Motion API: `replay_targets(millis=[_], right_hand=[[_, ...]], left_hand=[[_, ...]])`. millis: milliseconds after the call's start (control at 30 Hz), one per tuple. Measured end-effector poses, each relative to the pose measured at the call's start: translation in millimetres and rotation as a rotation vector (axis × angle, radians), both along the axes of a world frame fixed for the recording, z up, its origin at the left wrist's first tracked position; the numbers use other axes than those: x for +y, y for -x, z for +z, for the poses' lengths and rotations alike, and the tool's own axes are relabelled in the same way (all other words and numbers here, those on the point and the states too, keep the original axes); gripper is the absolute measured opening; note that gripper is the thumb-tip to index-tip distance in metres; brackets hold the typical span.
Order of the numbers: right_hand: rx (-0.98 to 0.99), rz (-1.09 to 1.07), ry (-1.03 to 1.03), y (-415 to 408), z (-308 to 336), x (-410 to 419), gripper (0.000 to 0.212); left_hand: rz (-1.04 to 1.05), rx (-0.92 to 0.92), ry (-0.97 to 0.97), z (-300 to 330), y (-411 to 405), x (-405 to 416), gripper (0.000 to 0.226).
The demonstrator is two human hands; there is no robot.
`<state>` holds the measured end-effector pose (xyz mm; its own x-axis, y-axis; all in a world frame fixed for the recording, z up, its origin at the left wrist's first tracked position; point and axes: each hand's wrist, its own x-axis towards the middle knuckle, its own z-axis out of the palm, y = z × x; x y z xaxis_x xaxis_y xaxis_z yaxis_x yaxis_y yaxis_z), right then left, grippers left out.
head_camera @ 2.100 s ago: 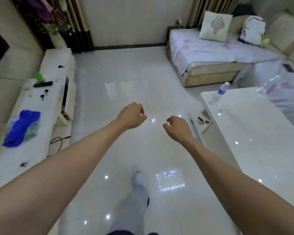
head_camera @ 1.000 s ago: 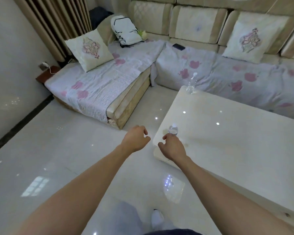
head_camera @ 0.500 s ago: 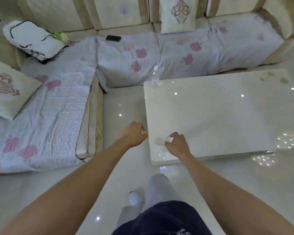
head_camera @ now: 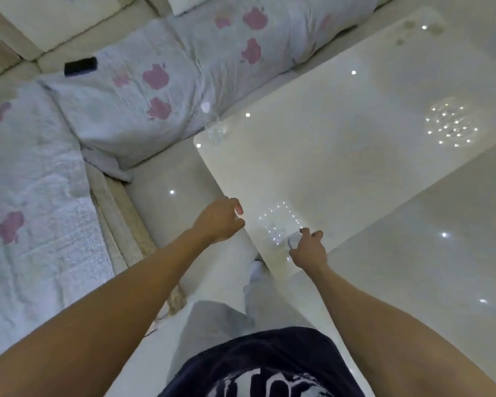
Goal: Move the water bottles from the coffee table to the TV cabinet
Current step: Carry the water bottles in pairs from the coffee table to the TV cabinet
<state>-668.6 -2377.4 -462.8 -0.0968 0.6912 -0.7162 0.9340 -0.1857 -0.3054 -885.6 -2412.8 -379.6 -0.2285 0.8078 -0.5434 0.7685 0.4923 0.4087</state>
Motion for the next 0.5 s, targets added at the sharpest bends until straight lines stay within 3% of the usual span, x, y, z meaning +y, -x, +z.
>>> replay_targets(millis=[167,267,500], right_hand=[[-0.019,-0.126,0.017,5,-27,2,0.052],[-0.054,-0.209,-0.051,9,-40,8,0.038],[-0.022,-0.357,-0.169,70,-43,32,0.029]], left_hand=[[-0.151,-0.047,0.043,-34,14,42,0.025],[-0.261,-0.024,0.040,-47,27,67,0.026],[-0.416,0.022,0.054,-49,116,135,0.025]])
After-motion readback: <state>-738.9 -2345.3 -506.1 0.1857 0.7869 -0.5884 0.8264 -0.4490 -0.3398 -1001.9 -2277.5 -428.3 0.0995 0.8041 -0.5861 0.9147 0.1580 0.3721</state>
